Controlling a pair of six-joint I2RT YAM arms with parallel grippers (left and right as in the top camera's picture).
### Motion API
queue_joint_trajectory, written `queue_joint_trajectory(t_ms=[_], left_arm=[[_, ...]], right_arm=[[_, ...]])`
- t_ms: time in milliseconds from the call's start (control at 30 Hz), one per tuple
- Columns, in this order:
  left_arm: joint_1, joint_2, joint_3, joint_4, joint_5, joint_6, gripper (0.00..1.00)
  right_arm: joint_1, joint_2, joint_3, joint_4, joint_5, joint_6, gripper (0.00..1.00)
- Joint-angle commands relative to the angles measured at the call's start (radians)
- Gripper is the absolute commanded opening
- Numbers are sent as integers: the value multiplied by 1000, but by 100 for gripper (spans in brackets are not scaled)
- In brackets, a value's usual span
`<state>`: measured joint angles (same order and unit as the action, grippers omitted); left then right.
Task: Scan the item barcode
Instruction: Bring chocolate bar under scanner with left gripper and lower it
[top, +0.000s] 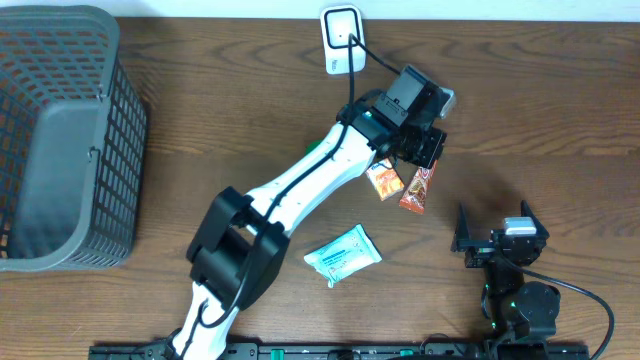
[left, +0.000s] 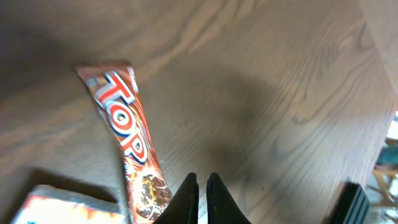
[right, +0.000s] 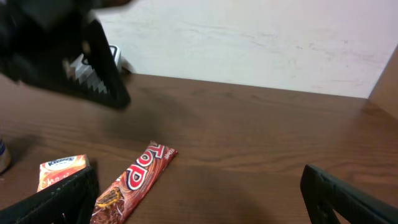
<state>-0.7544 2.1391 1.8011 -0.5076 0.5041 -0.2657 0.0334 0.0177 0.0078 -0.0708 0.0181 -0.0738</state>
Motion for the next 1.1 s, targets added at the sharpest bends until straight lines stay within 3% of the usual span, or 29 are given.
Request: queue_joint_trajectory(t_ms=[0,567,800,1067], left_arm=[[5,47,-11,-5,73,-9,8],[8,240,-11,-3,-8,-4,7],[14,175,6,-10,-17,20,7],[11,77,8,3,-323,27,8]], right_arm=[[-13,-3,-2,-3,-2,13,99],[-13,-3,-2,-3,-2,14,99],[-13,-3,-2,-3,-2,13,99],[-13,-3,-2,-3,-2,13,99]])
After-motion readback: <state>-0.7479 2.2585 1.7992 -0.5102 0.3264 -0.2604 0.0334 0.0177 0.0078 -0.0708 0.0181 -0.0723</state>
